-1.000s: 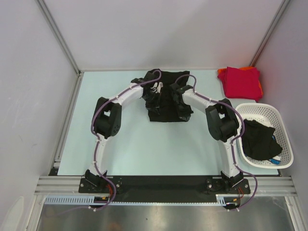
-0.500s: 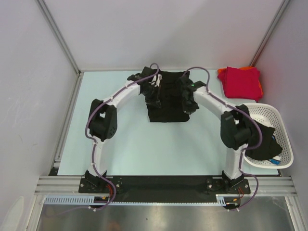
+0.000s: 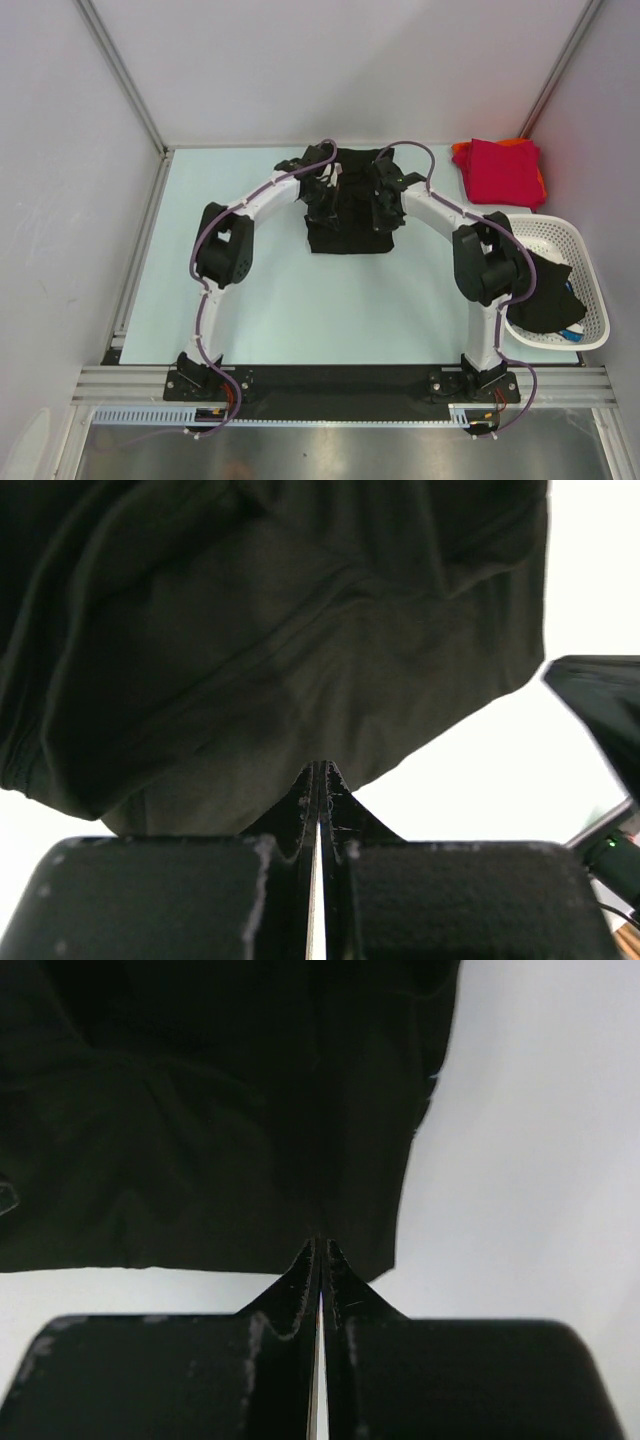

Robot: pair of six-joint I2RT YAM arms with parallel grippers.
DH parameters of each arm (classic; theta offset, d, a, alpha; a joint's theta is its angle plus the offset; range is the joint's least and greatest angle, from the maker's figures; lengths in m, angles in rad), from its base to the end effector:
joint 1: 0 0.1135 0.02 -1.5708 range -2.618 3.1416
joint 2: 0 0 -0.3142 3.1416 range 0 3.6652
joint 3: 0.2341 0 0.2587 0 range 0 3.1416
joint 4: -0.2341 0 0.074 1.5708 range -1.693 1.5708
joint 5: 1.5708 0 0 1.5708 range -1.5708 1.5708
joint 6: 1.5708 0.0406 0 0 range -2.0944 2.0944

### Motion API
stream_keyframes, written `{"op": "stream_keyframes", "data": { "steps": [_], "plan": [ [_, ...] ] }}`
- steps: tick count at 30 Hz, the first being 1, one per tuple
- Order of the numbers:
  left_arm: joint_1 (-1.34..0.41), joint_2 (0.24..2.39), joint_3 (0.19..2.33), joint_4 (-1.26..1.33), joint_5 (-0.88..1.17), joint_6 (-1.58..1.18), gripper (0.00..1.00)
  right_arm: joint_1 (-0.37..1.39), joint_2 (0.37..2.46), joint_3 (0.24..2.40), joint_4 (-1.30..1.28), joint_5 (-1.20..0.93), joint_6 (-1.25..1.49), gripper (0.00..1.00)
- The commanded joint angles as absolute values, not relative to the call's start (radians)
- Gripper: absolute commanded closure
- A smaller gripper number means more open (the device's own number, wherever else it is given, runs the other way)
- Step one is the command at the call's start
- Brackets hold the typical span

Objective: Fold and stack the t-shirts
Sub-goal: Fold the folded rectangular tshirt in 1/3 of the way

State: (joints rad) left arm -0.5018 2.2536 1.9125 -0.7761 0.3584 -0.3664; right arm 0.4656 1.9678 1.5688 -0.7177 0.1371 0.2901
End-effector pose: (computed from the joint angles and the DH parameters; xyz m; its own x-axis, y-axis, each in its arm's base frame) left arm 0.4530 -0.2648 0.2289 -0.9454 0.1360 -0.2962 0.2640 0.8524 -0.4514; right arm 0.4017 0.1956 0.2582 -0.8813 -0.1257 -0.4555 -0.1451 0.9894 0.0078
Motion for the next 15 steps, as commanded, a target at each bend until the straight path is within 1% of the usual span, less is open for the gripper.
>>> {"op": "stream_keyframes", "data": {
  "steps": [1,4,5,6,7,8,9,10,11,13,15],
  "plan": [
    [-0.503,2.217,1.925,-0.782,0.325,-0.374,1.00,0.465,1.982,1.606,-0.666,0.083,0.316,1.00],
    [-0.480,2.169,1.899,-0.784,0.310,-0.379,1.00,0.459,1.979,1.615,-0.673,0.100,0.292,1.00],
    [-0.462,2.155,1.888,-0.773,0.308,-0.385,0.82,0.454,1.973,1.618,-0.673,0.100,0.282,0.90],
    [-0.451,2.142,1.878,-0.766,0.301,-0.387,0.70,0.451,1.967,1.618,-0.673,0.100,0.278,0.84],
    [-0.439,2.123,1.855,-0.761,0.292,-0.387,0.61,0.446,1.960,1.621,-0.675,0.097,0.269,0.80],
    [-0.416,2.096,1.842,-0.747,0.275,-0.388,0.45,0.436,1.948,1.620,-0.675,0.084,0.264,0.73],
    [-0.405,2.082,1.833,-0.744,0.264,-0.387,0.35,0.428,1.942,1.617,-0.667,0.083,0.261,0.65],
    [-0.394,2.073,1.824,-0.741,0.252,-0.384,0.25,0.423,1.937,1.609,-0.663,0.078,0.258,0.47],
    [-0.371,2.060,1.821,-0.744,0.239,-0.370,0.13,0.410,1.937,1.609,-0.663,0.078,0.249,0.41],
    [-0.351,2.056,1.815,-0.750,0.227,-0.359,0.07,0.397,1.945,1.608,-0.664,0.071,0.241,0.36],
    [-0.328,2.056,1.806,-0.755,0.230,-0.345,0.04,0.382,1.962,1.605,-0.663,0.057,0.233,0.35]
  ]
}}
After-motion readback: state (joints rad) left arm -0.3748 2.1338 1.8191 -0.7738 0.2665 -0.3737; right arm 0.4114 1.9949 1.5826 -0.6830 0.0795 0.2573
